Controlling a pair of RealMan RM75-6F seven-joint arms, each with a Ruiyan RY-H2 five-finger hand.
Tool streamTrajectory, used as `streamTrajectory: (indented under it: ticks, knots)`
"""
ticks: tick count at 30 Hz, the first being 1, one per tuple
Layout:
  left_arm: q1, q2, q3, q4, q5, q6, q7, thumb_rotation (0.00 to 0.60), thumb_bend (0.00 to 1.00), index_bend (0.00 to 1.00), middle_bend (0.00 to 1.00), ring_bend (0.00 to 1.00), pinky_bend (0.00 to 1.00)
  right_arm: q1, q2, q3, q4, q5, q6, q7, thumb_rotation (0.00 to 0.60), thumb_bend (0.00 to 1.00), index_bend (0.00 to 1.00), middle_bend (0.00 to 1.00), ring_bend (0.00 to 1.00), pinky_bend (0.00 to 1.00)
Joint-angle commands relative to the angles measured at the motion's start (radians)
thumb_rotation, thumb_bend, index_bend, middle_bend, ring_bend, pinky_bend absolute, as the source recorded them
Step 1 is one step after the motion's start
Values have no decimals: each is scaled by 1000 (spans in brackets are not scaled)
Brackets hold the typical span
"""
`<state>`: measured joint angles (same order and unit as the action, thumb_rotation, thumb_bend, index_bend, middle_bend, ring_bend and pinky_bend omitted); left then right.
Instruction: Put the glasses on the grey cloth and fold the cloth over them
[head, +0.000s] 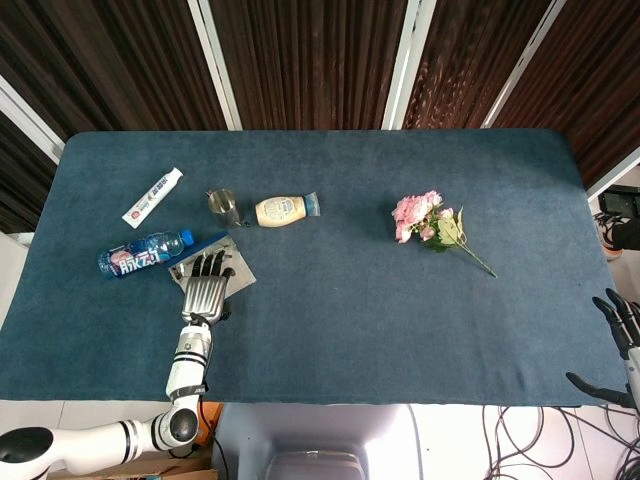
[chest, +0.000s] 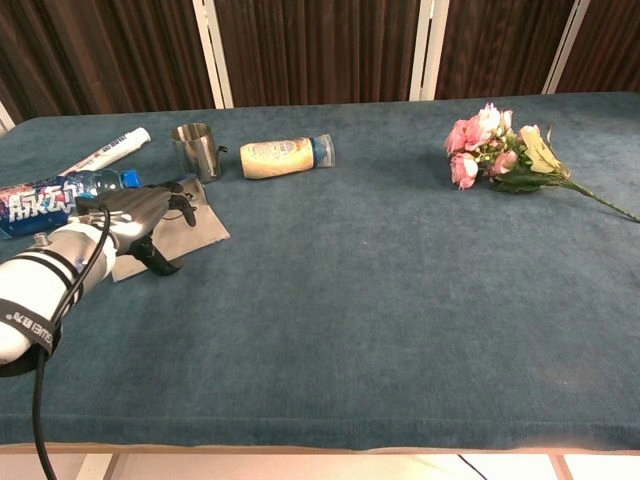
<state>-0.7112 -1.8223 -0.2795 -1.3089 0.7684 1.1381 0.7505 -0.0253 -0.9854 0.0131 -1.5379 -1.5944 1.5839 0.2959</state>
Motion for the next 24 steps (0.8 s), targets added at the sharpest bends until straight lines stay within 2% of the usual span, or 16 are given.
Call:
streamTrajectory:
  ticks: [1,13,24]
  knots:
    - [-7,3,0,0,-21,-9,17,600,322,297,0,0,19,0,0,1,0,1,1,2,600,132,0,0,0,0]
    - [-25,-5,3,32,-53,-1,50,600,323,298,0,0,19,-1,1,0,1,1,3,6,600,133,0,0,0,0]
    - [-36,14,7,7,-98,-6,92,600,322,303,0,0,18,-1,2,-1,2,0,4,10,600,133,0,0,0,0]
